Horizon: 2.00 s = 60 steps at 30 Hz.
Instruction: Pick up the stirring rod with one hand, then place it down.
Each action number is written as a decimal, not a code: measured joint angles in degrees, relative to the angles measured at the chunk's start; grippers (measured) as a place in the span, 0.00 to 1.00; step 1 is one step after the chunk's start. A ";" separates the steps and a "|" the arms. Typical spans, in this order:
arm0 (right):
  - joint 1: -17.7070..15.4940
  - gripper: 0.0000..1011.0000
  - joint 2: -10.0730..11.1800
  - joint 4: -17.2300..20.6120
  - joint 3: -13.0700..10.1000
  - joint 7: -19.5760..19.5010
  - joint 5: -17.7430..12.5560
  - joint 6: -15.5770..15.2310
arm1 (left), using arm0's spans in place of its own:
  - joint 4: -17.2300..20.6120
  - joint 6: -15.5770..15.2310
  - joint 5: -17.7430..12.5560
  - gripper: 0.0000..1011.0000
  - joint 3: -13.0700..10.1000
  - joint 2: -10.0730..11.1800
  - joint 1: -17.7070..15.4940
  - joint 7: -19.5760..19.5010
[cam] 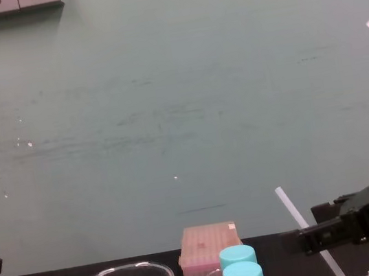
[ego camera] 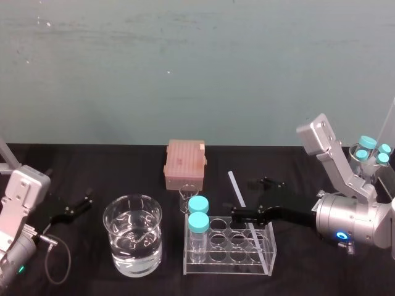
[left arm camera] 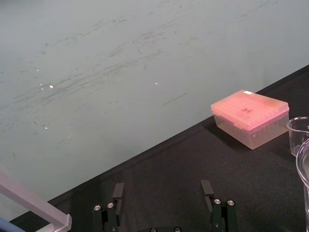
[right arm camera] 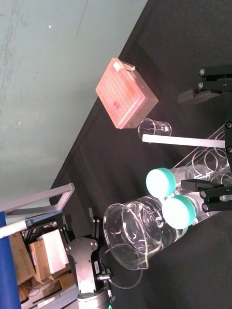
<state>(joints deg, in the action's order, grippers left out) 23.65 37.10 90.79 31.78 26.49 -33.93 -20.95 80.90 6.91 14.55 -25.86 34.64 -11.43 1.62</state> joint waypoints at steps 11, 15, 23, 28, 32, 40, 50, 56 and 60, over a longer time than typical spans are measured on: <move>0.18 0.99 -0.86 -0.50 -0.28 0.30 1.09 0.04 | 0.00 0.00 0.00 0.99 0.00 0.00 0.00 0.00; -0.02 0.99 -1.30 -0.65 -0.77 0.44 1.18 -0.03 | 0.00 0.00 0.00 0.99 0.00 0.00 0.00 0.00; -0.02 0.99 -1.28 -0.63 -0.80 0.46 1.12 0.01 | 0.00 0.00 0.00 0.99 0.00 0.00 0.00 0.00; 0.00 0.94 -1.22 -0.60 -0.72 0.46 1.10 -0.05 | 0.00 0.00 0.00 0.99 0.00 0.00 0.00 0.00; 0.02 0.84 -1.20 -0.57 -0.68 0.46 1.09 -0.09 | 0.00 0.00 0.00 0.99 0.00 0.00 0.00 0.00; 0.05 0.59 -1.17 -0.52 -0.62 0.46 1.06 -0.13 | 0.00 0.00 0.00 0.99 0.00 0.00 0.00 0.00; 0.08 0.28 -1.12 -0.51 -0.57 0.46 1.05 -0.17 | 0.00 0.00 0.00 0.99 0.00 0.00 0.00 0.00; 0.09 0.09 -1.11 -0.51 -0.57 0.46 1.05 -0.17 | 0.00 0.00 0.00 0.99 0.00 0.00 0.00 0.00; 0.08 0.06 -1.11 -0.51 -0.57 0.46 1.05 -0.16 | 0.00 0.00 0.00 0.99 0.00 0.00 0.00 0.00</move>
<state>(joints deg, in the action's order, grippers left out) 23.73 35.99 90.28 31.21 26.95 -32.88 -21.12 80.90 6.91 14.55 -25.86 34.64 -11.43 1.62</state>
